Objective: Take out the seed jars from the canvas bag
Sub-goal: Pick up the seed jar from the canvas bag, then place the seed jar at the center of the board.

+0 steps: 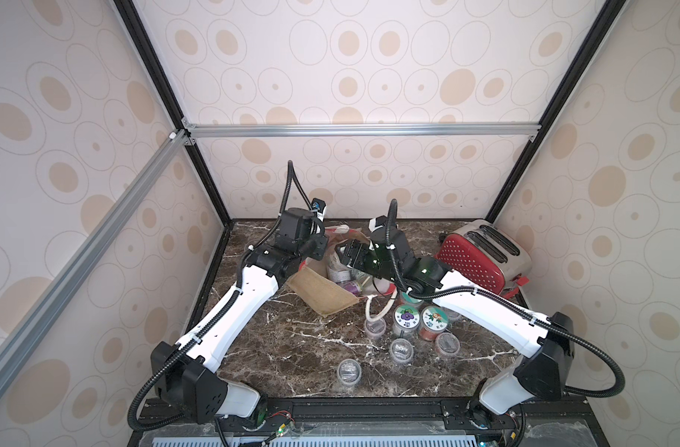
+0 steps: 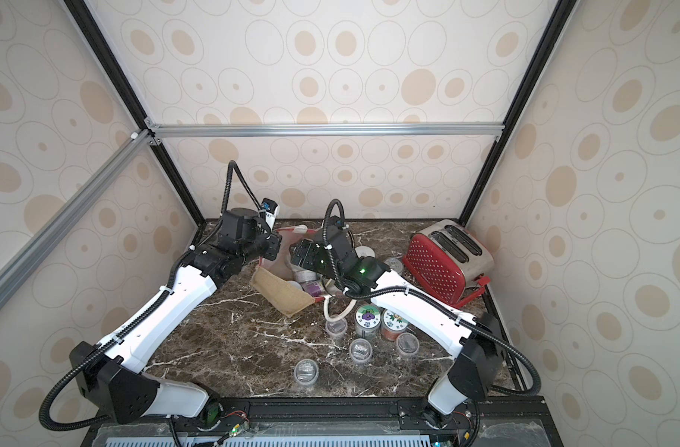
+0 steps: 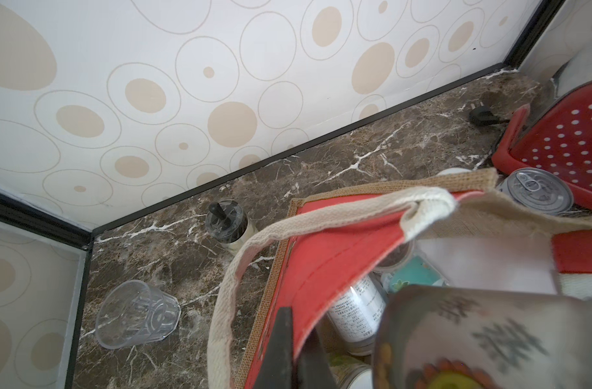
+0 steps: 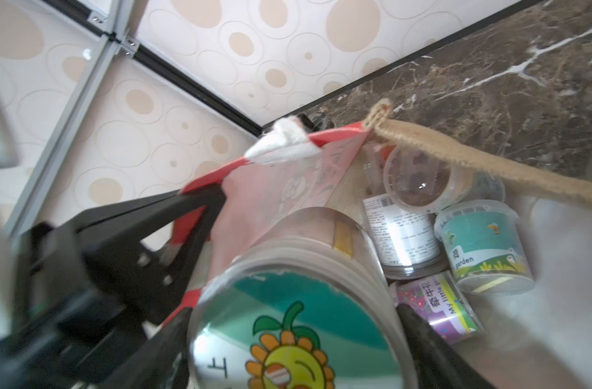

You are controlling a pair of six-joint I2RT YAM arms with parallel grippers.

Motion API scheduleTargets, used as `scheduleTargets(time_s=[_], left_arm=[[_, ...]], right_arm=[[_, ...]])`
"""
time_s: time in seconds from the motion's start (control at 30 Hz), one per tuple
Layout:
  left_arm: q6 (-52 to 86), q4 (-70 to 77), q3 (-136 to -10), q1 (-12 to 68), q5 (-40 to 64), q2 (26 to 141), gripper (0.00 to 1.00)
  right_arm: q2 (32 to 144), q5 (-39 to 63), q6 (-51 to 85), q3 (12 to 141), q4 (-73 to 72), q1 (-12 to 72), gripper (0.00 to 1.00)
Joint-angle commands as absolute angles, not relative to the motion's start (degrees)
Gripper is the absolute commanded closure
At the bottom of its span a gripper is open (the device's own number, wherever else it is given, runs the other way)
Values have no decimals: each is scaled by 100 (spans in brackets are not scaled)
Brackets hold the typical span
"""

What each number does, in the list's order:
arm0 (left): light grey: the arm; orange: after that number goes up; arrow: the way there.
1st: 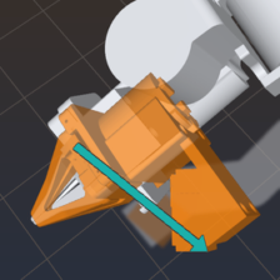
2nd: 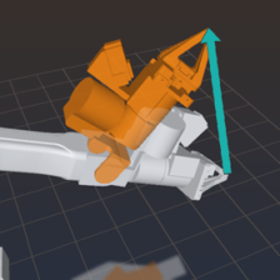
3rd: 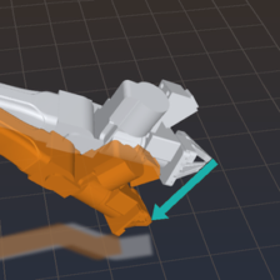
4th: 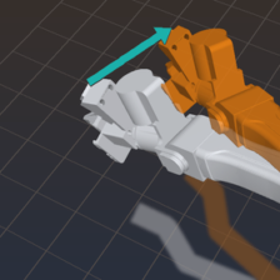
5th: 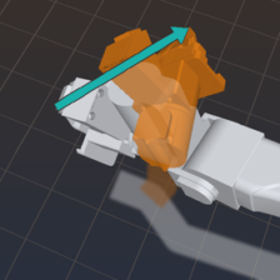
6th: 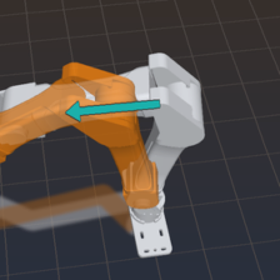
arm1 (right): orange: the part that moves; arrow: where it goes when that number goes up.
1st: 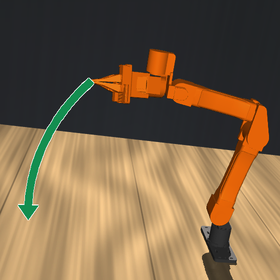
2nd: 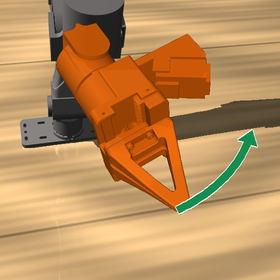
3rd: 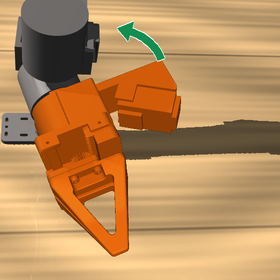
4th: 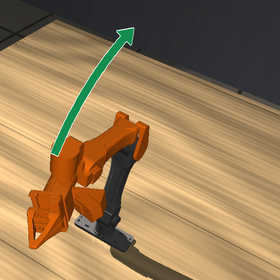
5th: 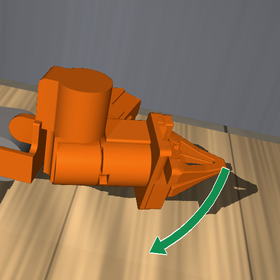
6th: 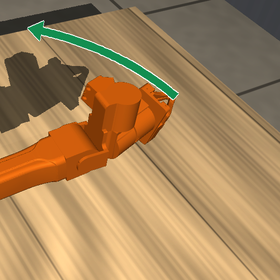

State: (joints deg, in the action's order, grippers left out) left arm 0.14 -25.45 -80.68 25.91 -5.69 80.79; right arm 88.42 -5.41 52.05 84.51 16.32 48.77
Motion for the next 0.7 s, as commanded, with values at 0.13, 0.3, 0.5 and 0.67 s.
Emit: scheduleTargets(time_s=[0.13,0.3,0.5,0.67], left_arm=[[0,-1878,-8216,2426,-515,8064,100],[-25,-1842,-8195,2291,-432,8128,100],[-41,-1852,-8232,2167,-318,8186,100],[-39,-1837,-8213,2117,-220,8209,100]], right_arm=[[8284,469,4244,8497,2045,5125,32],[8139,967,3725,8512,2310,5474,32],[8299,1170,3260,8623,2674,6177,32],[8652,1077,2947,8684,2813,6761,32]])
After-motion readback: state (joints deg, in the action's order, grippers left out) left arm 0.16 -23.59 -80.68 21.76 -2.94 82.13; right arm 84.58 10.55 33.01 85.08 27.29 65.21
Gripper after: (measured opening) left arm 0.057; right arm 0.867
